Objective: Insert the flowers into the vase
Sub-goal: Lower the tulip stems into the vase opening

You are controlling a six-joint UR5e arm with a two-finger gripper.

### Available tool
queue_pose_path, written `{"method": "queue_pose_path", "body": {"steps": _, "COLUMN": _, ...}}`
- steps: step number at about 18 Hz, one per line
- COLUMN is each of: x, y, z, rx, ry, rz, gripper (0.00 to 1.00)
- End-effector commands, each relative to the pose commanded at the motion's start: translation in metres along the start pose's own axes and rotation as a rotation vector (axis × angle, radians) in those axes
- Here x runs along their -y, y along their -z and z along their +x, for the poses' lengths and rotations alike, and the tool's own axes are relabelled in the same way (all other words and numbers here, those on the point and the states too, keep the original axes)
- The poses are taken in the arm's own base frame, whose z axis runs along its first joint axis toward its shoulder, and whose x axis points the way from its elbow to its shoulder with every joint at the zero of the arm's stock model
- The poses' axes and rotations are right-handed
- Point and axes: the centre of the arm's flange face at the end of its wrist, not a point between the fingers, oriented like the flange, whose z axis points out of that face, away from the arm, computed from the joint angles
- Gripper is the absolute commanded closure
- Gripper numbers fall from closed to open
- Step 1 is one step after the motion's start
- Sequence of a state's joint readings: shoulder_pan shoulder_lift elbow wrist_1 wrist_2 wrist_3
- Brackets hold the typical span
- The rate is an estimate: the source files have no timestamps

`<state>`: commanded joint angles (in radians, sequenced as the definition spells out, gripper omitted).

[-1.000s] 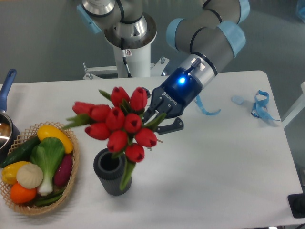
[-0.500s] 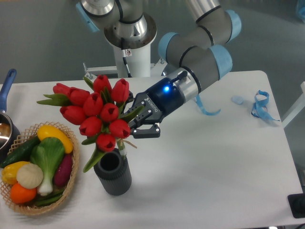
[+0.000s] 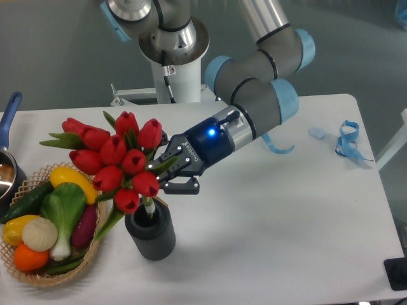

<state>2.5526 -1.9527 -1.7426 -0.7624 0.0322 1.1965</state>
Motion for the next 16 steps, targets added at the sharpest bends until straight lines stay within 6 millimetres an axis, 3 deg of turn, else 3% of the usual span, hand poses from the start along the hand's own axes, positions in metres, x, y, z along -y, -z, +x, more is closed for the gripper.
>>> {"method": "queue_pose_path", "body": {"steps": 16, "x": -0.106, "y": -0.008, "z": 0.001, "rx": -0.012, "ry": 0.021, "rz": -0.013, "gripper": 0.89}}
